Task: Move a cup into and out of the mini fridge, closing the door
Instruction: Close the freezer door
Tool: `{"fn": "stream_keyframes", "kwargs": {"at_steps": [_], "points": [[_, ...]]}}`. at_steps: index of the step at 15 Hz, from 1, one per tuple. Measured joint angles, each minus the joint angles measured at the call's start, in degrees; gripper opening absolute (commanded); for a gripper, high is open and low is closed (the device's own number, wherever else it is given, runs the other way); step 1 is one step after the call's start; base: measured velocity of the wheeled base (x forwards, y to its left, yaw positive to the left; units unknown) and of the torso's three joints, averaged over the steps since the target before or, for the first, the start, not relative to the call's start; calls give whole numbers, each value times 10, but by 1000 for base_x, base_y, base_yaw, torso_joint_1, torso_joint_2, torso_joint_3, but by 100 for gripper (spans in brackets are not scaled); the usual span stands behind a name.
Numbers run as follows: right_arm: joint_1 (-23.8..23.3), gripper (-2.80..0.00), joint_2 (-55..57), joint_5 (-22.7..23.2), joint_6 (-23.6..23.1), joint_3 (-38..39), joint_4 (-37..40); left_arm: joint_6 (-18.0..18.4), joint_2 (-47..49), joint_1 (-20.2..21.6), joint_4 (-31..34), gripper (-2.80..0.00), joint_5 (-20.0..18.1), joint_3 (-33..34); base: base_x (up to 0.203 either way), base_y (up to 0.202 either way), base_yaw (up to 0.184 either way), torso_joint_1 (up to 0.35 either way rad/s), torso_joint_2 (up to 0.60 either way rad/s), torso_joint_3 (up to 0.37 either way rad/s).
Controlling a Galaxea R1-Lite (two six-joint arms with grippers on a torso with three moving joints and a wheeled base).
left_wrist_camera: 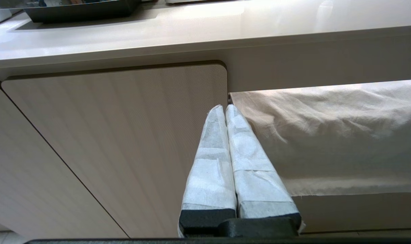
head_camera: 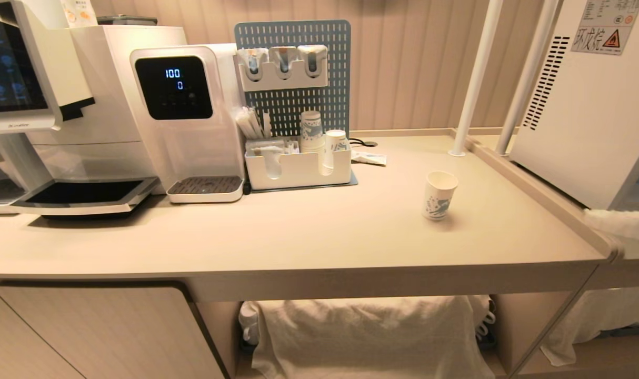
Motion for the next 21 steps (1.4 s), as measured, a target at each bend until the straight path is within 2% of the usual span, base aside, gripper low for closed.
{"fn": "stream_keyframes", "kwargs": {"at_steps": [4, 7, 10, 13, 15, 17, 18, 19, 21], "points": [[-1, -280, -160, -46, 3, 73, 134, 0, 0, 0, 0, -280, 0, 0, 0, 0, 0, 0, 0, 0], [-5, -280, -299, -62, 4, 205, 159, 0, 0, -1, 0, -280, 0, 0, 0, 0, 0, 0, 0, 0], [-8, -280, -421, -74, 4, 347, 110, 0, 0, 0, 0, -280, 0, 0, 0, 0, 0, 0, 0, 0], [-12, -280, -491, -82, -2, 421, 2, 0, 0, 0, 0, -280, 0, 0, 0, 0, 0, 0, 0, 0], [-16, -280, -545, -90, -6, 446, -64, 0, 0, 0, 0, -280, 0, 0, 0, 0, 0, 0, 0, 0], [-20, -280, -595, -113, 18, 467, -102, -1, 0, 0, 0, -280, 0, 0, 0, 0, 0, 0, 0, 0], [-21, -280, -609, -125, 42, 478, -112, -2, 0, 0, 0, -280, 0, 0, 0, 0, 0, 0, 0, 0], [-22, -280, -619, -129, 48, 484, -111, -2, 0, 0, 0, -280, 0, 0, 0, 0, 0, 0, 0, 0], [-23, -280, -630, -128, 29, 488, -112, -2, 0, 0, 0, -280, 0, 0, 0, 0, 0, 0, 0, 0]]}}
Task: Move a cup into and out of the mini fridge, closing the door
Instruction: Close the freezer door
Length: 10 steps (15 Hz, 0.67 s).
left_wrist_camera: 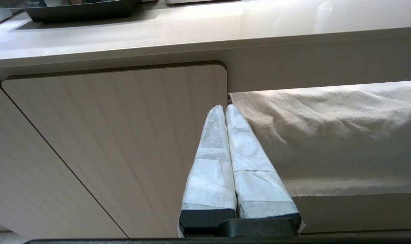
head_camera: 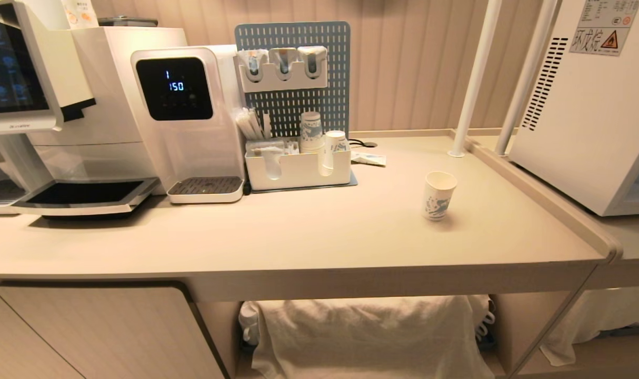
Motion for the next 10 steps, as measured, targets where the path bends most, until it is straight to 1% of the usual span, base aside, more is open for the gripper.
{"fn": "stream_keyframes", "kwargs": {"at_steps": [3, 4, 5, 6, 7, 8, 10], "points": [[0, -280, -6, -2, 4, 2, 1, 4, 0, 0, 1, -280, -1, 0, 0, 0, 0, 0, 0, 0], [0, -280, -6, -2, 4, 2, 1, 19, 0, 0, 1, -280, -3, 0, 0, 0, 0, 0, 0, 0], [0, -280, -7, -1, 4, 2, 1, 42, 0, 0, 1, -280, -6, 0, 0, 0, 0, 0, 0, 0], [0, -280, -7, -2, 4, 2, 1, 54, 0, 0, 1, -280, -8, 0, 0, 0, 0, 0, 0, 0], [0, -280, -7, -2, 4, 2, 1, 55, 0, 0, 1, -280, -8, -1, 0, 0, 0, 0, 0, 0], [0, -280, -7, -2, 3, 2, 1, 54, 0, 0, 1, -280, -7, -1, -113, 0, 0, 2, 7, 2], [0, -280, -7, 0, 1, 2, 1, 53, 0, 0, 1, -280, -7, -1, -184, 0, -1, 0, -3, 7]]}}
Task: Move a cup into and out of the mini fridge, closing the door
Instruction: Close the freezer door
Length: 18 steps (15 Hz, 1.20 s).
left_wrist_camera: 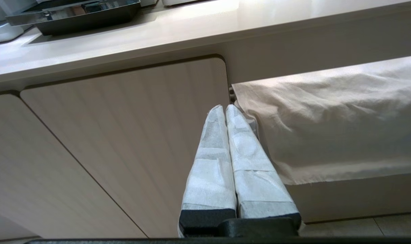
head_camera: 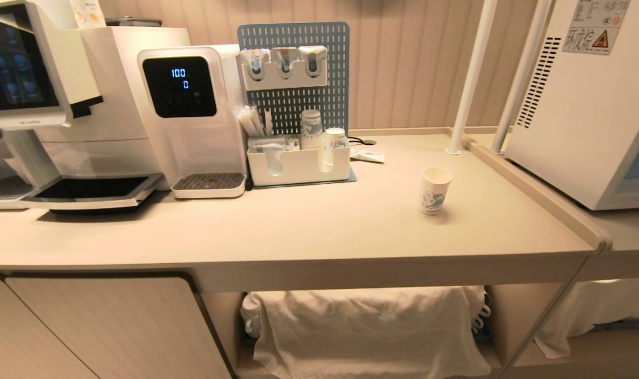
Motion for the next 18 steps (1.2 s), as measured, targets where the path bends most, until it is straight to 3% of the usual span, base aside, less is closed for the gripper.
{"fn": "stream_keyframes", "kwargs": {"at_steps": [6, 12, 18], "points": [[0, -280, 0, 0, -4, 0, 0, -24, 0, 0, 1, -280, 5, 0, -185, 0, -1, 2, 2, 3], [0, -280, 0, -1, -3, 0, -1, -27, 0, 0, 1, -280, 7, 0, -9, -9, 2, 0, 0, 0], [0, -280, 0, 0, -3, 0, 0, -31, 0, 0, 2, -280, 7, 0, 1, -169, 1, 2, 3, 2]]}}
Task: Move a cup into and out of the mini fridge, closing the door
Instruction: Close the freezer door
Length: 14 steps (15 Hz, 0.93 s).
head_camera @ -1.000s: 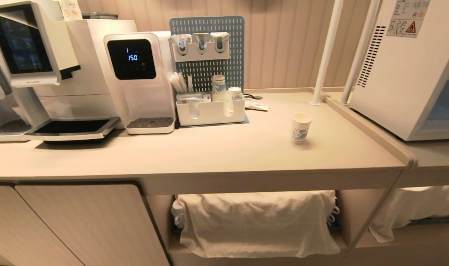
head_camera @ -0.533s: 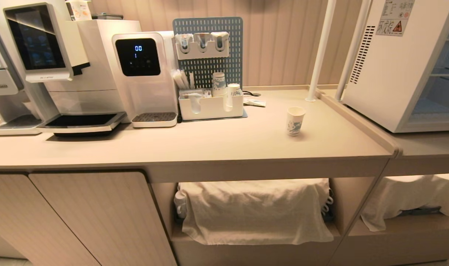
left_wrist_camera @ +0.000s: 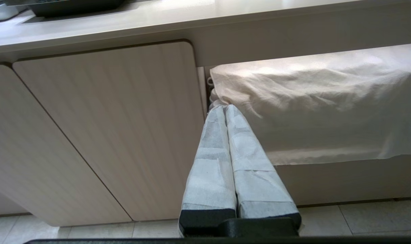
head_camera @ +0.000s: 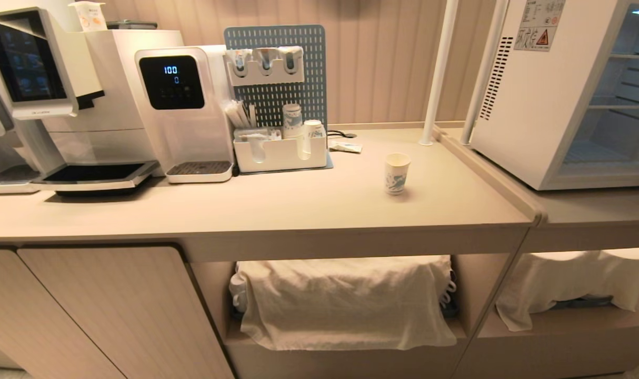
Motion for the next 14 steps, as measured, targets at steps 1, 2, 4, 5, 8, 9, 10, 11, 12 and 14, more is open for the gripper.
{"fn": "stream_keyframes", "kwargs": {"at_steps": [1, 2, 4, 5, 8, 9, 10, 11, 12, 14], "points": [[0, -280, 0, 0, 1, 0, 0, 0, 0, 0, 0, -280, 0, 0, 0, -196, 1, -2, -2, 7], [0, -280, 0, 1, -1, 0, -1, 0, 0, 0, 0, -280, 0, 0, 0, -197, 1, 2, 2, 10], [0, -280, 0, 3, 0, 0, -1, 0, 0, 0, 0, -280, 0, 0, 0, -194, 0, 3, 2, 2], [0, -280, 0, 3, 1, 0, 0, 0, 0, 0, 0, -280, 0, 0, 0, -191, -1, 2, 5, 2], [0, -280, 0, 1, 4, 0, 0, 0, 0, 0, 0, -280, 0, 0, 0, -194, -1, 2, 3, 2], [0, -280, 0, 1, 5, 0, 0, 0, 0, 0, 0, -280, 0, 0, 0, -195, -1, 6, -2, 2], [0, -280, 0, 1, 5, 0, 0, 1, 0, 0, 0, -280, 0, 0, 0, -195, -2, 7, 8, 2], [0, -280, 0, 1, 5, 0, -1, 1, 0, 0, 0, -280, 0, 0, 0, -192, 0, -1, 2, 2], [0, -280, 0, 1, 6, 0, -1, 1, 0, 0, 0, -280, 0, 0, 0, -194, -5, 2, 6, 4], [0, -280, 0, 1, 5, 0, -1, 1, 0, 0, 0, -280, 0, 0, 0, -192, 1, -1, 3, 2]]}}
